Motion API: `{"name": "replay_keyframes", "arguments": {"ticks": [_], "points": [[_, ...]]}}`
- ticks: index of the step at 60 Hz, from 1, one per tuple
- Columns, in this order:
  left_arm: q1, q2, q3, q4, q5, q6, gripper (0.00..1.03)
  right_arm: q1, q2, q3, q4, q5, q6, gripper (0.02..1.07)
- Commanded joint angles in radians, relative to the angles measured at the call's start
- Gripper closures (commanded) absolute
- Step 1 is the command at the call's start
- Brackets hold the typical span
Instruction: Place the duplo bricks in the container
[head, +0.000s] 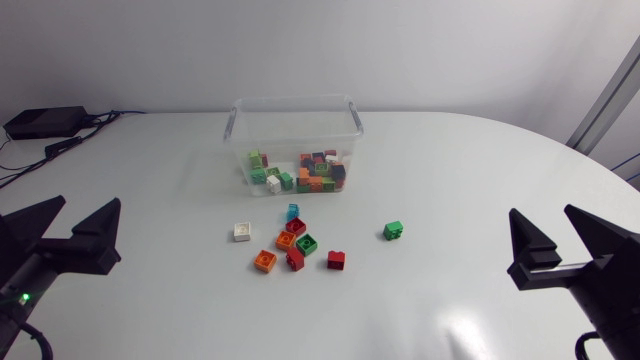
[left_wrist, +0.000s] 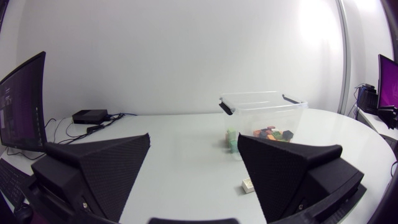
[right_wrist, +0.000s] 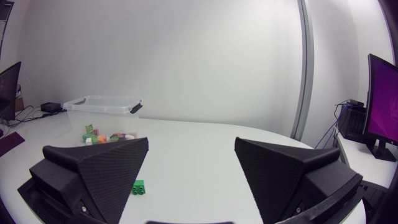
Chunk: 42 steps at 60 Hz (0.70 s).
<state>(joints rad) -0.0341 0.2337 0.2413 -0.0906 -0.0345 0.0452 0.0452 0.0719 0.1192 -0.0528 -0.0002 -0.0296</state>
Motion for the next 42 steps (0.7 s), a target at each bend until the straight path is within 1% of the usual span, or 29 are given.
{"name": "replay_keyframes", "arguments": {"ticks": [1, 9, 13, 19, 22, 28, 34, 42], "points": [[-0.021, 0.133, 0.093, -0.028, 0.001, -0.004, 0.06, 0.012, 0.072, 0.057, -0.007, -0.003, 0.008, 0.07], [-0.061, 0.386, 0.247, -0.147, -0.004, -0.018, 0.06, 0.028, 0.22, 0.131, -0.004, -0.001, 0.031, 0.07], [-0.081, 0.524, 0.34, -0.244, -0.007, -0.011, 0.06, 0.041, 0.292, 0.171, -0.01, 0.009, 0.033, 0.07], [-0.11, 0.722, 0.464, -0.362, -0.007, 0.01, 0.06, 0.058, 0.422, 0.25, -0.051, 0.032, 0.036, 0.07], [-0.125, 0.802, 0.504, -0.394, -0.007, 0.036, 0.06, 0.065, 0.482, 0.289, -0.082, 0.042, 0.042, 0.07], [-0.148, 0.928, 0.563, -0.402, -0.007, 0.088, 0.06, 0.088, 0.559, 0.341, -0.122, 0.046, 0.06, 0.07], [-0.156, 1.046, 0.619, -0.402, -0.007, 0.127, 0.07, 0.127, 0.623, 0.376, -0.148, 0.077, 0.063, 0.07], [-0.167, 1.201, 0.702, -0.403, -0.007, 0.231, 0.07, 0.173, 0.727, 0.45, -0.234, 0.105, 0.065, 0.07]]}}
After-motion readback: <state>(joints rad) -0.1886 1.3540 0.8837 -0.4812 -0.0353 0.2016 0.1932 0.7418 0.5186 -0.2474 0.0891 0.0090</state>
